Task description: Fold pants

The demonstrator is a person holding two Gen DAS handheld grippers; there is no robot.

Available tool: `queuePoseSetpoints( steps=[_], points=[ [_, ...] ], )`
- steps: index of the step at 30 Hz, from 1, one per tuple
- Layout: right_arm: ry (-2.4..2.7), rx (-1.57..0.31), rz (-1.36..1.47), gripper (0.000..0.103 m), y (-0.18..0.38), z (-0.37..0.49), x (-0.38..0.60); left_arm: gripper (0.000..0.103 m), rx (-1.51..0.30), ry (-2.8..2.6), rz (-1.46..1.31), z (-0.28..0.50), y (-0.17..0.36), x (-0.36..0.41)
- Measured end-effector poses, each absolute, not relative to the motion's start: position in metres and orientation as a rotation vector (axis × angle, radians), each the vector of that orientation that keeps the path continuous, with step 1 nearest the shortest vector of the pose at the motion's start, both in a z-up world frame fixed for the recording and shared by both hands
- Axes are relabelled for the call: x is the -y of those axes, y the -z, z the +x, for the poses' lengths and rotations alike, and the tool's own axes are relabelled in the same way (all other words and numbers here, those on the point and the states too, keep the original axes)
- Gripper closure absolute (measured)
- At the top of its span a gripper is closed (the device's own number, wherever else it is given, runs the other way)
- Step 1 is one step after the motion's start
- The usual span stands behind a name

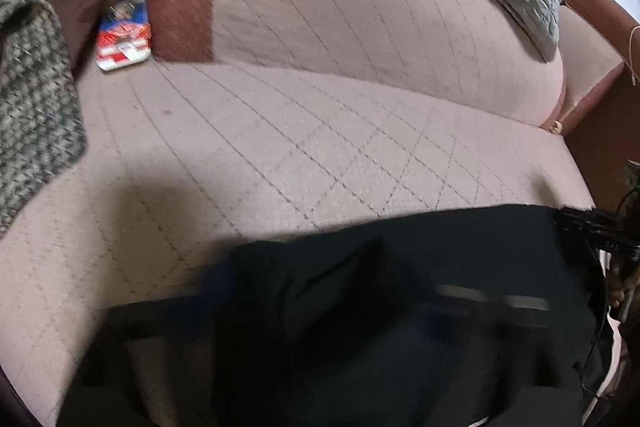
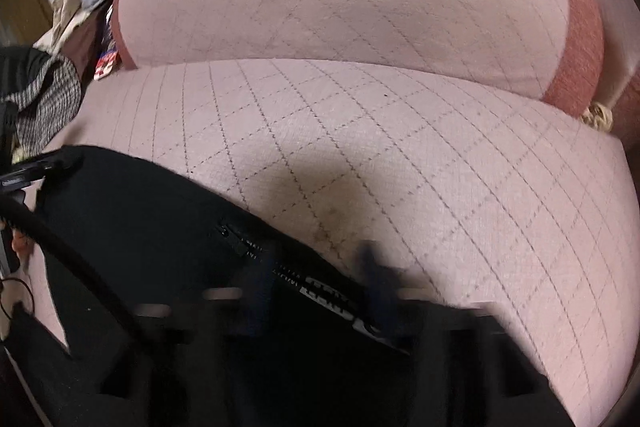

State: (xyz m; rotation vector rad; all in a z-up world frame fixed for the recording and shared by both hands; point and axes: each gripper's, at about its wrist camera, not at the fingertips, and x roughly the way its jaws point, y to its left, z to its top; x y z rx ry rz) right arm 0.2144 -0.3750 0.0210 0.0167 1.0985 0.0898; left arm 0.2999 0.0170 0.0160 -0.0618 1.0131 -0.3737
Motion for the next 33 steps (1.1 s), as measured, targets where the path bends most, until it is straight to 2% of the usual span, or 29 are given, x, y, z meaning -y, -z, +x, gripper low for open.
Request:
queuePoseSetpoints(
  steps=[1,3,14,22,26,33],
  points=[
    [-0.087,-1.104,0.04,0.09,-0.023,0.211,0.377,0.091,-1.054,0.444,-0.139,0.301,-0.016,-0.02],
    [-0.081,-1.1,0.059,0.094,-0.028,0.205,0.375,0.091,-1.032,0.432,-0.134,0.297,-0.021,-0.018],
    [-0.046,-1.051,0.007,0.097,-0.071,0.155,0.342,0.091,-0.899,0.422,-0.078,0.241,-0.074,-0.017],
    [-0.071,-1.009,0.018,0.097,-0.11,0.059,0.324,0.091,-0.78,0.441,-0.094,0.15,-0.118,-0.052],
    [-0.091,-1.012,0.024,0.097,-0.113,0.002,0.31,0.091,-0.765,0.453,-0.111,0.091,-0.115,-0.067],
    [-0.098,-1.059,0.075,0.097,-0.082,-0.089,0.29,0.089,-0.77,0.427,-0.097,-0.011,-0.084,-0.079]
  ],
)
